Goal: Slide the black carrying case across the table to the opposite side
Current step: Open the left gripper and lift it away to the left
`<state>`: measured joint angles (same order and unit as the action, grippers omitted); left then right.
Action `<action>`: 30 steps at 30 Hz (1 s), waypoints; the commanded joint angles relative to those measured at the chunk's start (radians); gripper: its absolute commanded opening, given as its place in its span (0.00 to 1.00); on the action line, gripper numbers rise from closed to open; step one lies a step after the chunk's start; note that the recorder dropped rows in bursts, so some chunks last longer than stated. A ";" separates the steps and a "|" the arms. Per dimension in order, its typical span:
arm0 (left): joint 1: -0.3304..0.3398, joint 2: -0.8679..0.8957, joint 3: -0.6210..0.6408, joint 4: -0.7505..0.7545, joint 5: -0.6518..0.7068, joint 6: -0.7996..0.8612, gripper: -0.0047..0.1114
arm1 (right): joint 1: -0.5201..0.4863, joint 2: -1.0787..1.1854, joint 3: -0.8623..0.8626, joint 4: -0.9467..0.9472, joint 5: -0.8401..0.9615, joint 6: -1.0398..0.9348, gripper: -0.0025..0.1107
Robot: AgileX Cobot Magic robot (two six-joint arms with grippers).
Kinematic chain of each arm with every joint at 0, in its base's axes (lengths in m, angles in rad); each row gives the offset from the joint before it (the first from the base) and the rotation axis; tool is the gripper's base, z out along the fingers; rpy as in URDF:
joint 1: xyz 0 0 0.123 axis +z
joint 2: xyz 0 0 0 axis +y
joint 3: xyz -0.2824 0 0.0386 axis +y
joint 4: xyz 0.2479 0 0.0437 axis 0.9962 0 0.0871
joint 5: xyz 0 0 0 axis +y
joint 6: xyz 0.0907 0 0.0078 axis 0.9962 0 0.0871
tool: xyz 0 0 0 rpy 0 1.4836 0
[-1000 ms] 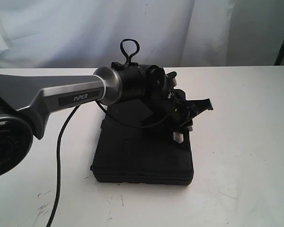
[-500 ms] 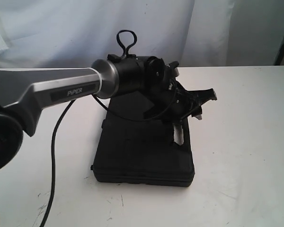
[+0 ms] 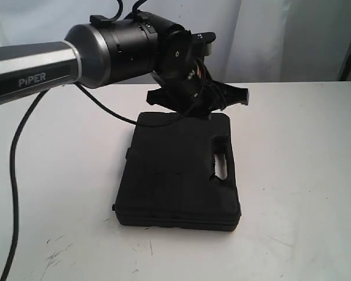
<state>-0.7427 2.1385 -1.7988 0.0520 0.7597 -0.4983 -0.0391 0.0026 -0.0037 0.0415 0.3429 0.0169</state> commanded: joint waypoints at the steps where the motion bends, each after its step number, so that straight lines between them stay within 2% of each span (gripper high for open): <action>1: 0.029 -0.099 0.151 0.090 -0.041 -0.026 0.04 | -0.003 -0.003 0.004 -0.001 -0.006 -0.002 0.02; 4: 0.064 -0.207 0.291 0.115 -0.142 -0.028 0.04 | -0.003 -0.003 0.004 -0.001 -0.006 -0.002 0.02; 11: 0.161 -0.563 0.818 0.115 -0.469 -0.050 0.04 | -0.003 -0.003 0.004 -0.001 -0.006 -0.002 0.02; 15: 0.163 -0.765 1.047 0.150 -0.578 -0.048 0.04 | -0.003 -0.003 0.004 -0.001 -0.006 -0.002 0.02; 18: 0.163 -0.882 1.149 0.243 -0.565 -0.048 0.04 | -0.003 -0.003 0.004 -0.001 -0.006 -0.002 0.02; 23: 0.163 -1.022 1.180 0.299 -0.381 -0.048 0.04 | -0.003 -0.003 0.004 -0.001 -0.006 -0.002 0.02; 30: 0.163 -1.109 1.180 0.427 -0.374 -0.047 0.04 | -0.003 -0.003 0.004 -0.001 -0.006 -0.002 0.02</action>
<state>-0.5824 1.0576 -0.6216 0.4184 0.3810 -0.5398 -0.0391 0.0026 -0.0037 0.0415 0.3429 0.0169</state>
